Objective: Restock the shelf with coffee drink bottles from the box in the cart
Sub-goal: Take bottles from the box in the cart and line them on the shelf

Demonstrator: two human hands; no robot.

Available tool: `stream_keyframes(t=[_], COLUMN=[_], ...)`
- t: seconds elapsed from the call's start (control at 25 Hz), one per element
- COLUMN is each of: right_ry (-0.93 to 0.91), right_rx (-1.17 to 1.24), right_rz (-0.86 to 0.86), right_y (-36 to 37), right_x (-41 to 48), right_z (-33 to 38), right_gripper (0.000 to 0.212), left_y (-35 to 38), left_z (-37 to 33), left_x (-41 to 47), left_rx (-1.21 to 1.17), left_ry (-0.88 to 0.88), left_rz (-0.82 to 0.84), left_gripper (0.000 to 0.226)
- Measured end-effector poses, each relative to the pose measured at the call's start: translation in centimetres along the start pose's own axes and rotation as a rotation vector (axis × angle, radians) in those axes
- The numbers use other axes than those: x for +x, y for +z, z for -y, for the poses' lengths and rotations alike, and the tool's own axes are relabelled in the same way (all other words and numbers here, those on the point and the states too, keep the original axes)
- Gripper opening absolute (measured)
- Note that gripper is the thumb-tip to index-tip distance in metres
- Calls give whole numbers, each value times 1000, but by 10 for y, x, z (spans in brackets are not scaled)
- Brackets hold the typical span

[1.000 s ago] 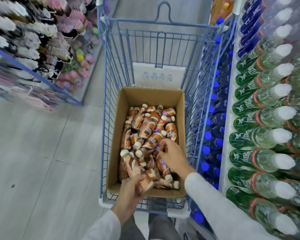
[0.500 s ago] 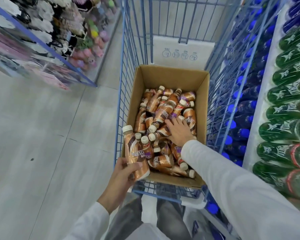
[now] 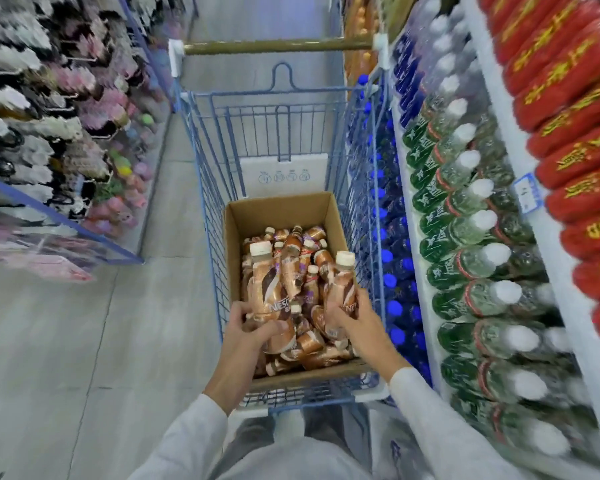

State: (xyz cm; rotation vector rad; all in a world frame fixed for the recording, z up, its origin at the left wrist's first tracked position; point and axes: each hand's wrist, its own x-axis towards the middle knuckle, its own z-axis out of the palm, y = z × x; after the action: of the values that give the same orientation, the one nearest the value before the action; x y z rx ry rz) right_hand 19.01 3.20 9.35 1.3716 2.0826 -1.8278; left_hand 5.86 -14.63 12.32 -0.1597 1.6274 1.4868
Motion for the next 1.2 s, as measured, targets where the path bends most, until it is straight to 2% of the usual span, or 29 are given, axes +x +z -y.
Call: stream_keyframes(t=[0.2,0.44,0.72,0.96,1.2], right_ry=[-89,-128,-158,-124,-173], right_rx=[303,496,751,754,696], right_rz=[-268,-560,-985,-1275,-1425], right_y=[-4,-19,-47,-60,-87], right_x=[-89,-194,-329,-454,-598], right_z=[42,49,-2,-67,-115], right_gripper=[15,18,25,20,30], left_y=[12,71,170,227,278], left_z=[-28,-45,-8,62,125], left_x=[-20,-69,-163,-267,-389], left_rx=[43,43,266,363,363], left_ry=[72,89,-8,-68,29], left_rz=[279,626,1015,1228,1387], left_gripper=[60,50,46,59,64])
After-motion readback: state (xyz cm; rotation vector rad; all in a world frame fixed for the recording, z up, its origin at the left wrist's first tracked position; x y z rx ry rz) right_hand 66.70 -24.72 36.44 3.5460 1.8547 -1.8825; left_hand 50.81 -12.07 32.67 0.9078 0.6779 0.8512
